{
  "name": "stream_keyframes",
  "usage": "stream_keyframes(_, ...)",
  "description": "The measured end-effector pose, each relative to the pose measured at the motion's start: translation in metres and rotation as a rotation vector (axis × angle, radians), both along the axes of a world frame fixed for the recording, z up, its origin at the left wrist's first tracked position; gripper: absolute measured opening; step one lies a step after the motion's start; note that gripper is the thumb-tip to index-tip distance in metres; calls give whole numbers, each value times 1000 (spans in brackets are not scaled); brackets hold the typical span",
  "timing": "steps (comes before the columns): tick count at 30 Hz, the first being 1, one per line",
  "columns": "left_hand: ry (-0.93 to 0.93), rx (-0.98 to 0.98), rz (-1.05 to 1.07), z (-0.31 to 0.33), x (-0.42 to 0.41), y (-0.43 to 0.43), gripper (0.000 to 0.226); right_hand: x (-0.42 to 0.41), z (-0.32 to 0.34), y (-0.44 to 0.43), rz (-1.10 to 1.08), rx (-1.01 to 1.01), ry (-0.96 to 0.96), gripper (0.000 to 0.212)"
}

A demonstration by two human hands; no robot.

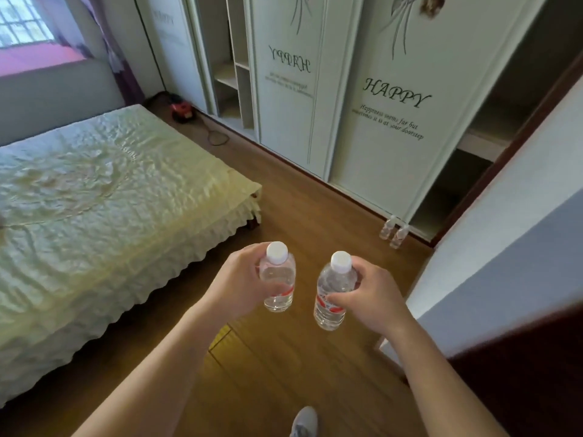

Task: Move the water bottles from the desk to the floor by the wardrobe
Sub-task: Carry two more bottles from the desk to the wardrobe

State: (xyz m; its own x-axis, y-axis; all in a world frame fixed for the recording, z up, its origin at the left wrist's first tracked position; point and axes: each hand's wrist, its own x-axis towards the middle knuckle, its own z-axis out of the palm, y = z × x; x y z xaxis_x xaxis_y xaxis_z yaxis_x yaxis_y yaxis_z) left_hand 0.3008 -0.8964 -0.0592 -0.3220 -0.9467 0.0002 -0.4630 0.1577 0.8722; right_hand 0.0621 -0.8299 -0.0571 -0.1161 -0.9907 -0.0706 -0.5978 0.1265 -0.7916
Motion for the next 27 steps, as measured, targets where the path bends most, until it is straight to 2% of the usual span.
stream_keyframes(10, -16, 12, -146, 7, -98, -194, 58, -89, 10, -168, -123, 50, -16, 53)
stream_keyframes(17, -71, -22, -311, -15, -179, -350, 47, -149, -24, -293, -313, 98, 39, 62)
stream_keyframes(27, -173, 5, -563, -13, -324, -535, 45, -254, -43, -424, -546, 147, 9, 61)
